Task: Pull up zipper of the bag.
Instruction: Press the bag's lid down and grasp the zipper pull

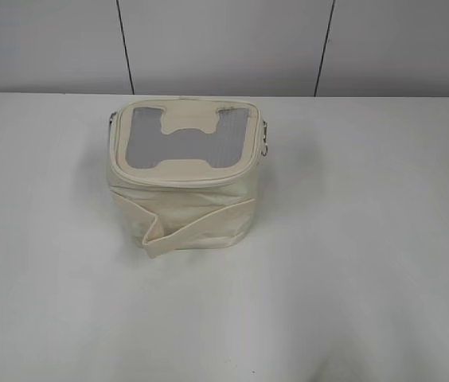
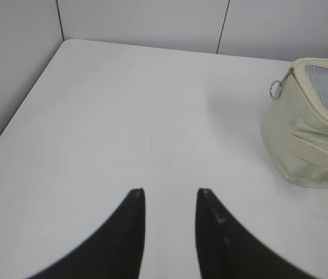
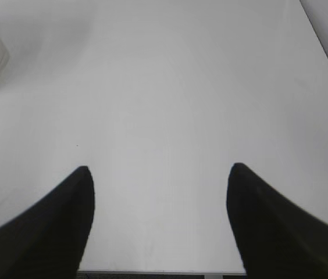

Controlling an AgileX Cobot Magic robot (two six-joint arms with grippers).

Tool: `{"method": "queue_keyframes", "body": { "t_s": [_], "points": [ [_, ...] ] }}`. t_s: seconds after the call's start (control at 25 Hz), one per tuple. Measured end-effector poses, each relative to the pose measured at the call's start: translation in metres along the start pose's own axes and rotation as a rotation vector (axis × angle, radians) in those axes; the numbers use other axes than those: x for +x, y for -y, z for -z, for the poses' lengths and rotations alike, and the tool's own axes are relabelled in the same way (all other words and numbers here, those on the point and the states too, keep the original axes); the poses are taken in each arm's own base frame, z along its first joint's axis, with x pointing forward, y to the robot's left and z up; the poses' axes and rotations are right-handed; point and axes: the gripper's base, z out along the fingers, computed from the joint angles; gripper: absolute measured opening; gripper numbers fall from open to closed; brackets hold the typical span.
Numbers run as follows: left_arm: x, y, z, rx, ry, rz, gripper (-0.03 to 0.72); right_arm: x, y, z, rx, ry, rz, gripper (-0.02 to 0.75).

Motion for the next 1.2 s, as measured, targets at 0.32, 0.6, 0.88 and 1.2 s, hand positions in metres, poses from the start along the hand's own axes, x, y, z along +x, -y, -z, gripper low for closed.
{"method": "queue_keyframes", "body": {
  "t_s": [0.32,0.6,0.88,1.2],
  "points": [
    [0.0,0.0,0.0,0.0,0.0,0.0,0.242,0.0,0.0,0.0,0.0,0.0,0.006,0.557],
    [0.0,0.0,0.0,0.0,0.0,0.0,0.242,0.0,0.0,0.0,0.0,0.0,0.0,0.557],
    [0.0,0.0,0.0,0.0,0.0,0.0,0.242,0.0,0.0,0.0,0.0,0.0,0.0,0.557],
    [0.0,0.0,0.0,0.0,0.0,0.0,0.242,-0.031,-0.021,-0.016,-0.235,0.045,0.01,0.557]
  ]
}}
